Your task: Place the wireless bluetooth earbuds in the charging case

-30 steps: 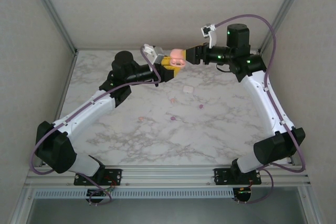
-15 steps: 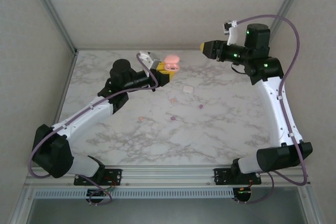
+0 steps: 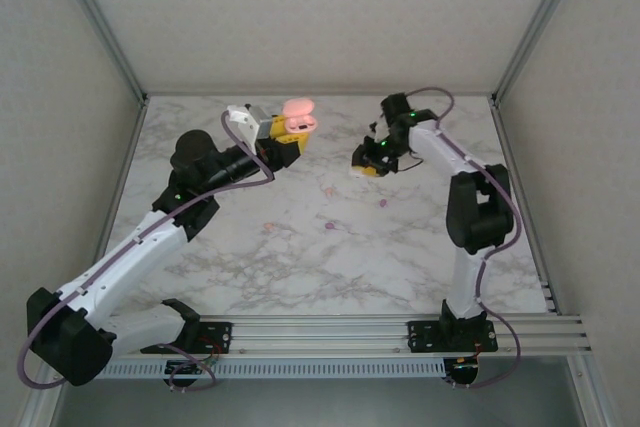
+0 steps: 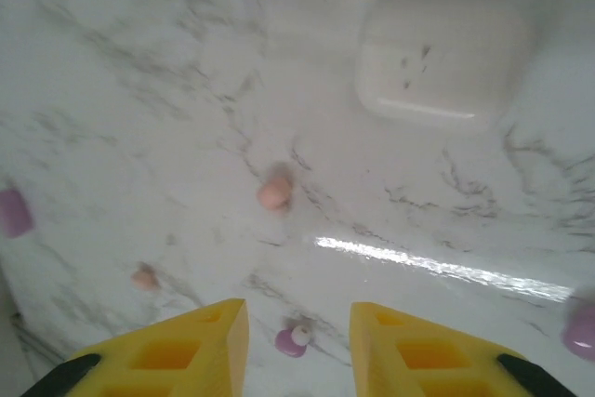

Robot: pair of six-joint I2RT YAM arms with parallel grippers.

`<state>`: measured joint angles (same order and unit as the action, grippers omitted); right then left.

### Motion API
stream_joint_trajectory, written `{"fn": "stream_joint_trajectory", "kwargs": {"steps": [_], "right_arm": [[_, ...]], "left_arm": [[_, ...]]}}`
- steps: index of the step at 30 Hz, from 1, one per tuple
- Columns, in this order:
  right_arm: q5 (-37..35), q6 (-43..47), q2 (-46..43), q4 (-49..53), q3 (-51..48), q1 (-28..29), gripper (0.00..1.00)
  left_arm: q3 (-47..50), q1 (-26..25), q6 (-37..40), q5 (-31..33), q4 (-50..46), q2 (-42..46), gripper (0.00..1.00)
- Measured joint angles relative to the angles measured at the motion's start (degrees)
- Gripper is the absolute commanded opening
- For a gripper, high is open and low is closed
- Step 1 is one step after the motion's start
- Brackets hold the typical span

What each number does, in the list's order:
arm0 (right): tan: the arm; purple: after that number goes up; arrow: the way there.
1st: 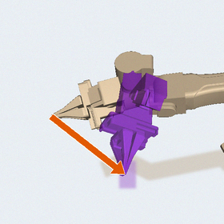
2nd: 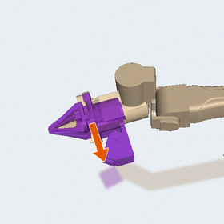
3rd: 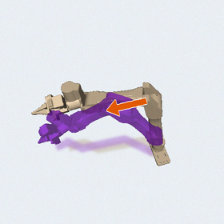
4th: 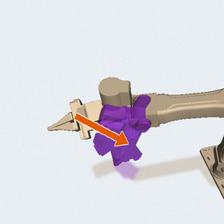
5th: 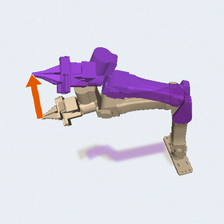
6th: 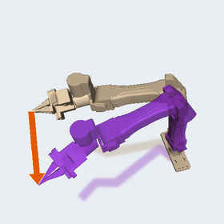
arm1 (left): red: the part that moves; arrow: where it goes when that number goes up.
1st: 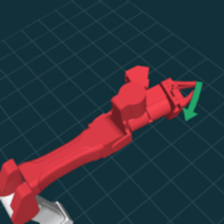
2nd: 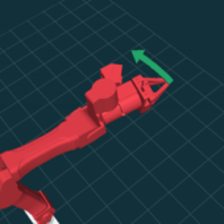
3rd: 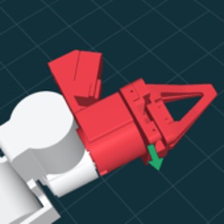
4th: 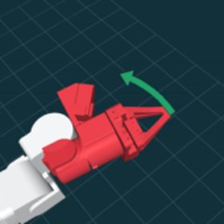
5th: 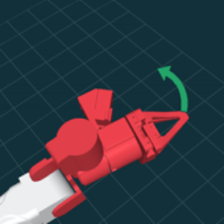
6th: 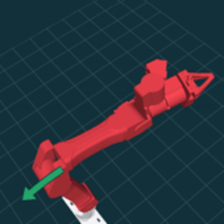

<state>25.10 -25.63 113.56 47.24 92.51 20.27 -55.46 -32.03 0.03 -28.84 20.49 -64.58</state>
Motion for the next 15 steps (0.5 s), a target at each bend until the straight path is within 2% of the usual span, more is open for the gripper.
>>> {"fn": "stream_joint_trajectory", "kwargs": {"steps": [6, 15], "right_arm": [[-3.1, -5.4, 5.7, 0.6, 2.1, 5.8, 0.39], [-4.5, -10.6, 12.0, 0.3, 5.7, 8.3, 0.42]], "left_arm": [[0.1, 0.0, 1.3, 0.7, -1.6, 0.1, 0.26], [0.9, 0.0, 1.6, 0.7, -2.4, 0.1, 0.26]]}}
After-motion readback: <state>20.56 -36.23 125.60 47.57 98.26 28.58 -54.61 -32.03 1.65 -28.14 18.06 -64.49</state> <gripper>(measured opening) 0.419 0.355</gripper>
